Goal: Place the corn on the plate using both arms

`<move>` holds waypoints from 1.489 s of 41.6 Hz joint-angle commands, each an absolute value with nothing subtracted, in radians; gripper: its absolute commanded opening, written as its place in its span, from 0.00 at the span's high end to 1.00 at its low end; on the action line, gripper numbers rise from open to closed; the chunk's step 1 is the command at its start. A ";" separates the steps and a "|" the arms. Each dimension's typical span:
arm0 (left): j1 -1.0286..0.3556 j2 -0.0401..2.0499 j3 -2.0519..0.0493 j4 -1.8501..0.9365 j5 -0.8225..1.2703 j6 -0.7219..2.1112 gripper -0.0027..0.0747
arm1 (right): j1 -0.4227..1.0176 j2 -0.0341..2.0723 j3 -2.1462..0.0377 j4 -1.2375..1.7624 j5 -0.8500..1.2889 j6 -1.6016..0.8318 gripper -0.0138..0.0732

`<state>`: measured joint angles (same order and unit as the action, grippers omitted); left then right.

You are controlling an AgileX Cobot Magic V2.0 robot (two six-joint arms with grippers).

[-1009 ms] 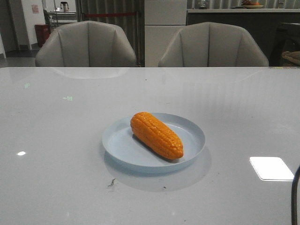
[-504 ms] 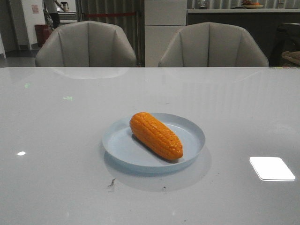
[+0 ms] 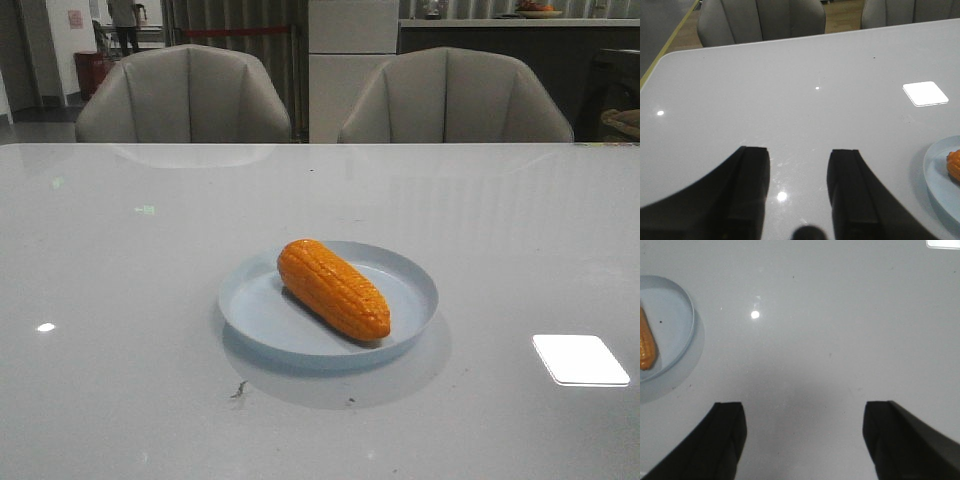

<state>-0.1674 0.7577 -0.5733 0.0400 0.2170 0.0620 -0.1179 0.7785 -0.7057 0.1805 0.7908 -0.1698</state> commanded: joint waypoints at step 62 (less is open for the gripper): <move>-0.163 0.345 -0.369 0.023 0.132 0.057 0.84 | -0.123 0.771 -0.730 0.193 0.824 -0.181 0.16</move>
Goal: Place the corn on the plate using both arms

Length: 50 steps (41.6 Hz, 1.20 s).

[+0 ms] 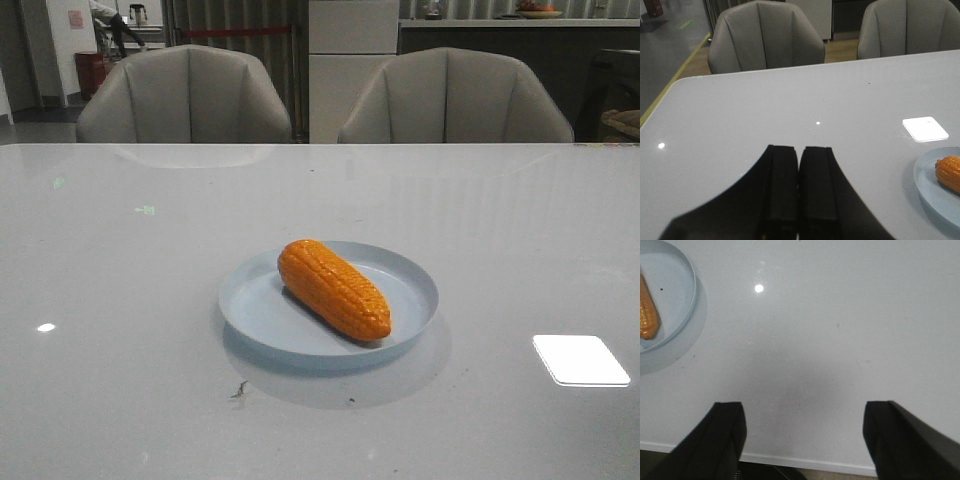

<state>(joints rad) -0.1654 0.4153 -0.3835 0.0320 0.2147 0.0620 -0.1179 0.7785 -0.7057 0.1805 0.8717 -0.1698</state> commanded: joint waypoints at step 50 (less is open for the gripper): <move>-0.163 -0.029 0.049 -0.072 0.038 0.057 0.84 | -0.123 0.771 -0.730 0.193 0.839 -0.181 0.16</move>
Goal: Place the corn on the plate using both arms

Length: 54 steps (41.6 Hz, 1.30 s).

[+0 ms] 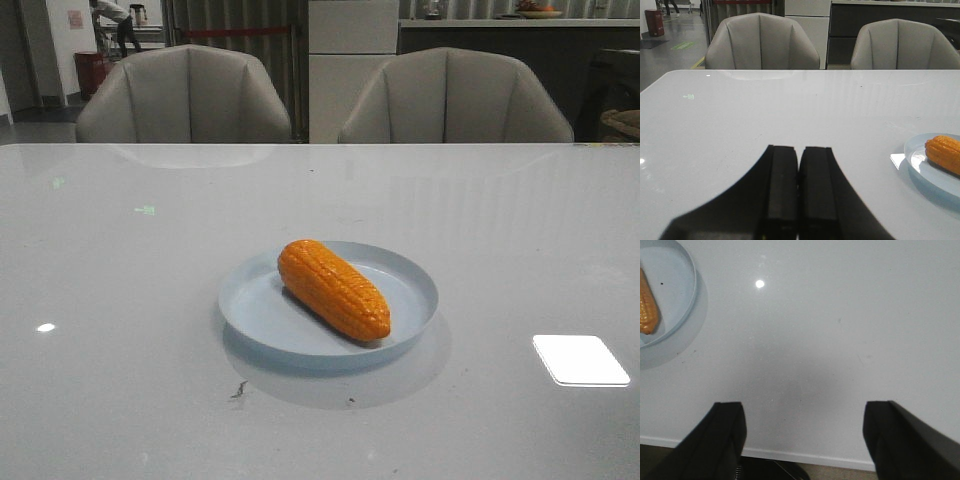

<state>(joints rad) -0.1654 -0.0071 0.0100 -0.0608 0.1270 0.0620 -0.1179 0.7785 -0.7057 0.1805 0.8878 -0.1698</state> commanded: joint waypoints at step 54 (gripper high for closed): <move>-0.163 -0.029 0.049 -0.072 0.038 0.057 0.84 | 0.003 0.351 -0.505 0.220 0.503 -0.181 0.80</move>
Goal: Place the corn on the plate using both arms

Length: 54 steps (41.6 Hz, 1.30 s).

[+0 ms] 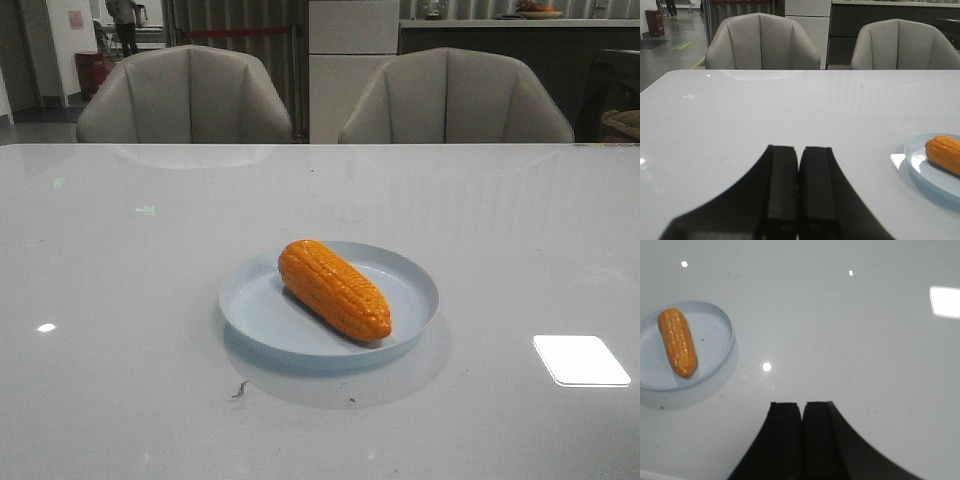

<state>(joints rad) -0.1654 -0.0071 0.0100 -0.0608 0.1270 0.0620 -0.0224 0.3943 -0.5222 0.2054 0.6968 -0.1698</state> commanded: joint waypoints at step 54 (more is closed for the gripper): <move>-0.163 -0.029 0.049 -0.072 0.038 0.057 0.84 | 0.008 -0.016 0.007 0.130 0.032 0.000 0.80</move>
<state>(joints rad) -0.1654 -0.0071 0.0100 -0.0608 0.1270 0.0620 0.0074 -0.0097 0.0272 0.1435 0.1193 -0.0074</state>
